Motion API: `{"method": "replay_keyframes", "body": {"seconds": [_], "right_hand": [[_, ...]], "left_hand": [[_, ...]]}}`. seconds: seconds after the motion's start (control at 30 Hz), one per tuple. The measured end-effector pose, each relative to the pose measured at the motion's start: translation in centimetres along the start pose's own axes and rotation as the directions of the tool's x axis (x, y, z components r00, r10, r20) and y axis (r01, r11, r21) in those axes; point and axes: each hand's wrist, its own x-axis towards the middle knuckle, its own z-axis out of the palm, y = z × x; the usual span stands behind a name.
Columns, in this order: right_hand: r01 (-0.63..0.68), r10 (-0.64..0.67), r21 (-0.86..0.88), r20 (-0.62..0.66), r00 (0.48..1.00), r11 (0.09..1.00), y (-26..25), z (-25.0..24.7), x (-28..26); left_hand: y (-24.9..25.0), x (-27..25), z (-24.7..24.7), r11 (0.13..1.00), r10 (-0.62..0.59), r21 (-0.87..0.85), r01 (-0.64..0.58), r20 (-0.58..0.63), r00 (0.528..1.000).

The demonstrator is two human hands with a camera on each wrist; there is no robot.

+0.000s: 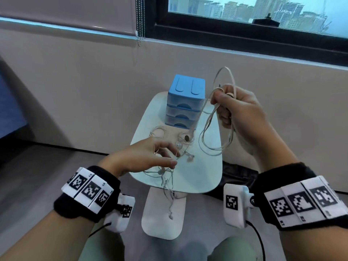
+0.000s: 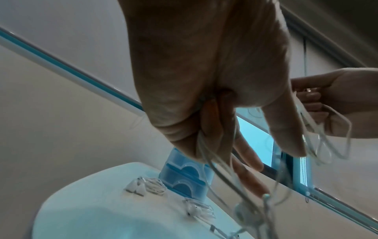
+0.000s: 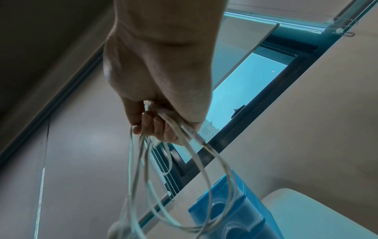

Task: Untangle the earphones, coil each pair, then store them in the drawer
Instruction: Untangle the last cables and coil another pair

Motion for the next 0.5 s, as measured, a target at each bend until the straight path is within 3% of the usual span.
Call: {"method": "replay_keyframes", "body": {"seconds": [0.13, 0.3, 0.5], "right_hand": [[-0.048, 0.045, -0.04, -0.083, 0.996, 0.998, 1.8, 0.2, 1.4], [-0.145, 0.158, 0.065, -0.297, 0.942, 0.987, 4.8, 0.2, 2.8], [-0.221, 0.233, 0.073, -0.28, 0.931, 0.973, 6.3, 1.2, 2.8]], "left_hand": [[0.5, -1.0, -1.4, 0.999, 0.027, 0.031, -0.025, -0.075, 0.997], [0.6, -3.0, -3.3, 0.997, 0.004, 0.081, 0.0, -0.046, 0.999], [0.5, -3.9, -4.3, 0.999, -0.012, -0.033, 0.006, -0.173, 0.985]]}}
